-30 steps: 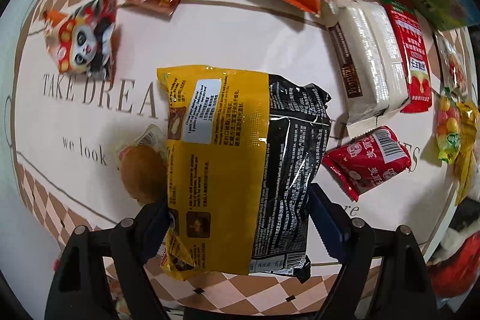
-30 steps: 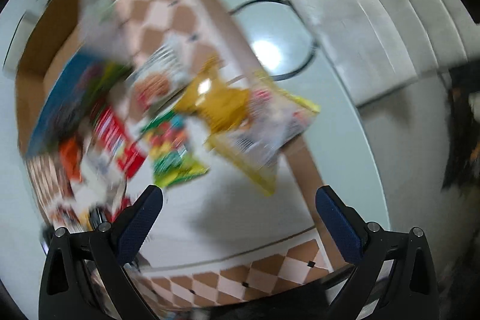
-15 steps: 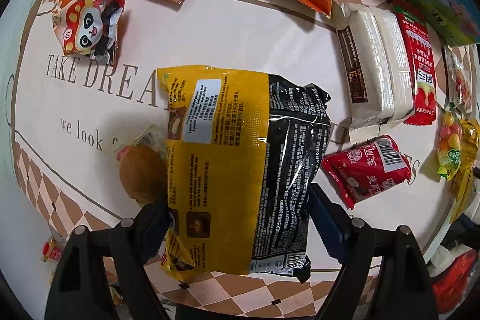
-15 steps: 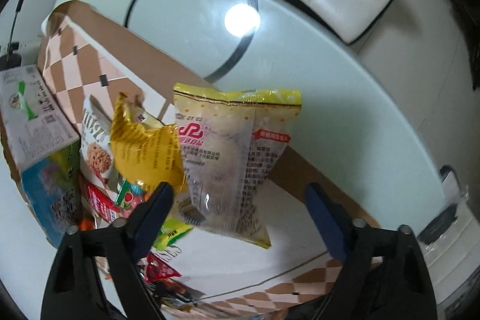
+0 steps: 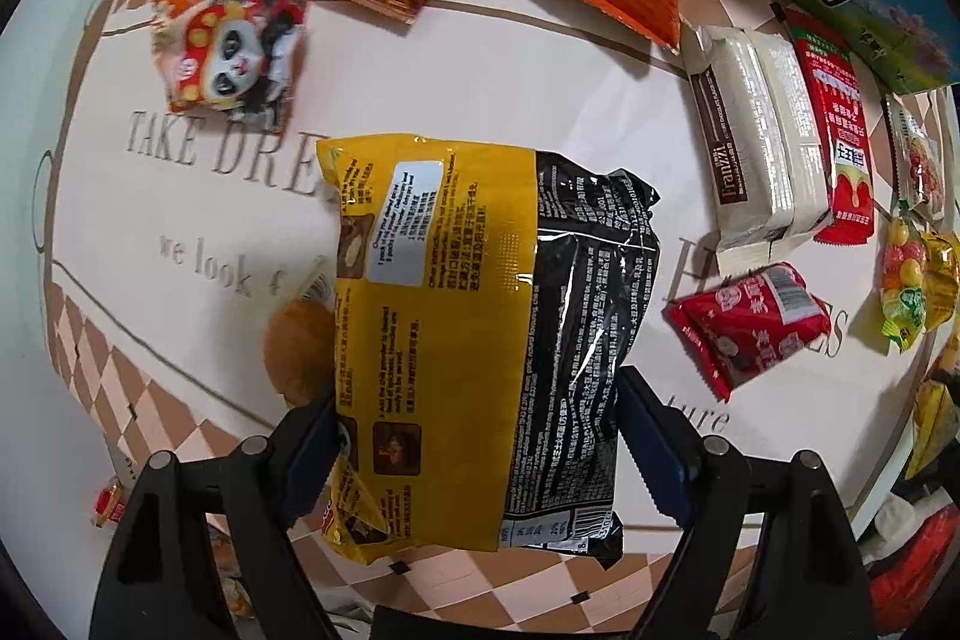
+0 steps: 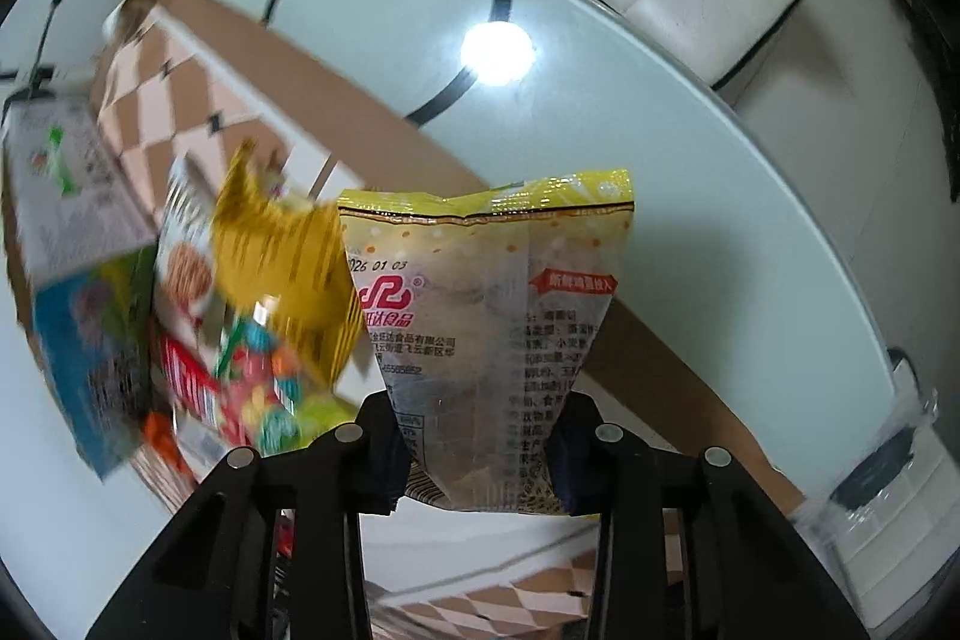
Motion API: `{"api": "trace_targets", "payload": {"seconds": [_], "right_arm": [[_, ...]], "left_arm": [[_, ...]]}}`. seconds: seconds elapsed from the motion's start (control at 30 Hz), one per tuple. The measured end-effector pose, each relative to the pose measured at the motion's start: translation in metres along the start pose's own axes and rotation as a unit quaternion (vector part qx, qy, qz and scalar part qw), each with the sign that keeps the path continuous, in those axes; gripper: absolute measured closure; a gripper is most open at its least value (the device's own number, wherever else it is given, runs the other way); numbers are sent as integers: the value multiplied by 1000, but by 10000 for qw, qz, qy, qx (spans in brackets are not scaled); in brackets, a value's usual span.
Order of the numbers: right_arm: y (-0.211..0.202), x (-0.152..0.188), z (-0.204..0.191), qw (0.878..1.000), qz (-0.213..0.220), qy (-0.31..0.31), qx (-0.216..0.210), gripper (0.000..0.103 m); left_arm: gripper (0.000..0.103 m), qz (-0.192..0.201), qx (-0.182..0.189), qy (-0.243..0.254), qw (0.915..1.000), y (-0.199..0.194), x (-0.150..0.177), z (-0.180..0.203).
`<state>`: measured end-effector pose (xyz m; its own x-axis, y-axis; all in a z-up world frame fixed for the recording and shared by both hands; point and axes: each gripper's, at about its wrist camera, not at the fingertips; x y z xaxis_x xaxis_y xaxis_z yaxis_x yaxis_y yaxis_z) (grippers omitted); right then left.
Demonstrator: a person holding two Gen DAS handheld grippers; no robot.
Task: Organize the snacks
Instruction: 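Carry both packs into the cardboard box and open both tools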
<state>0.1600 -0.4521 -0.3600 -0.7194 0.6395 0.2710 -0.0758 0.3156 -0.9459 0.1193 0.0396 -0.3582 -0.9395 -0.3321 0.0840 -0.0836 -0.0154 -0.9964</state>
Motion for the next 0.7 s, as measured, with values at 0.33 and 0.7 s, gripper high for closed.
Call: {"api": "trace_targets", "payload": {"seconds": [0.33,0.7], "right_arm": [[-14,60,-10,9957,-75,-910,-173,67],[-40,122,-49,9720,-160,-2287,-513,68]], "left_arm": [[18,357,-11,-51,9993,-41,37,-19],[19,834,213,-35,9963,-103,57,0]]}}
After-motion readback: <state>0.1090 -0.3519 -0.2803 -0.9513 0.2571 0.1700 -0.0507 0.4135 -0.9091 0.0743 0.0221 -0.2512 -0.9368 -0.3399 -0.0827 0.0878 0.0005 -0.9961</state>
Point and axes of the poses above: each gripper's, at about its wrist camera, not at the fingertips, and y roughly the way its jaws point, z to its right, x to its underside, and after that the axes turned 2 degrees about x, right-handed
